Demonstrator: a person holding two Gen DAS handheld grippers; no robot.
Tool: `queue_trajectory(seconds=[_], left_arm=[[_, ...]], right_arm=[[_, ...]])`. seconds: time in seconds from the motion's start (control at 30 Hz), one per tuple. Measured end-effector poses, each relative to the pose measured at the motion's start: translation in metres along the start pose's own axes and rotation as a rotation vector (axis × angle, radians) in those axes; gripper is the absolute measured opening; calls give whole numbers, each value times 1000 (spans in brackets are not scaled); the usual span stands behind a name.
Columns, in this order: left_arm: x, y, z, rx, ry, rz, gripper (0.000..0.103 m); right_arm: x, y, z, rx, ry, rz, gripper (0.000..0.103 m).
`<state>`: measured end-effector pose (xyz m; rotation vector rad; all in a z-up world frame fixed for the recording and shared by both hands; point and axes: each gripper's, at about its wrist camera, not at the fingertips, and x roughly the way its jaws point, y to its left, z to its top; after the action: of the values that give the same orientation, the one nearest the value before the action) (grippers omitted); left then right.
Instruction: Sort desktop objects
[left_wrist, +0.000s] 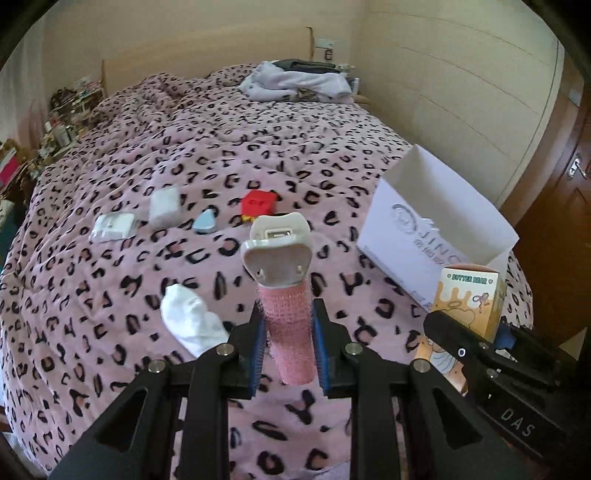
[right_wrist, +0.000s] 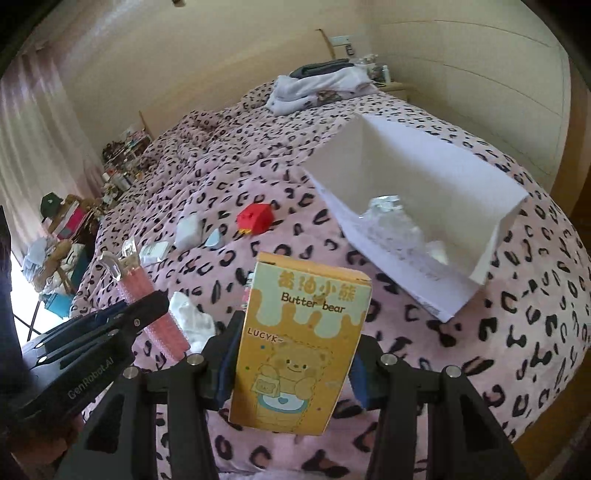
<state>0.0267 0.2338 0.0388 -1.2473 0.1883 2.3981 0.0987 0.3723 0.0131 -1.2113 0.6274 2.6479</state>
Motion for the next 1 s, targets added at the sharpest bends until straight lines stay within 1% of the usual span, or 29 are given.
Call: queue_trajectory(seconds=[0.23,0.5,0.63,0.83,0.97,1.0], left_arm=[[7,-25,10,46,-3,-33,24],[18,-55,20,128,7,-110,24],[23,-66,28,166,11,-167,24],[26,-79,44,221,1,-231,24],[31,-83,62,223,12,-323,24],[32,-84,66,226,12,-335,24]], right_arm=[[-10,-22,8,16,-19,-29,50],[-23,-40,15,24,-49,-81,50],[-28,-48,17,35,-61,-114,50],[-32,-61,25,62,-80,-145,50],[-31,-63,34,64,-97,-164,50],[-31,-64,36,66,-102,-166,50]])
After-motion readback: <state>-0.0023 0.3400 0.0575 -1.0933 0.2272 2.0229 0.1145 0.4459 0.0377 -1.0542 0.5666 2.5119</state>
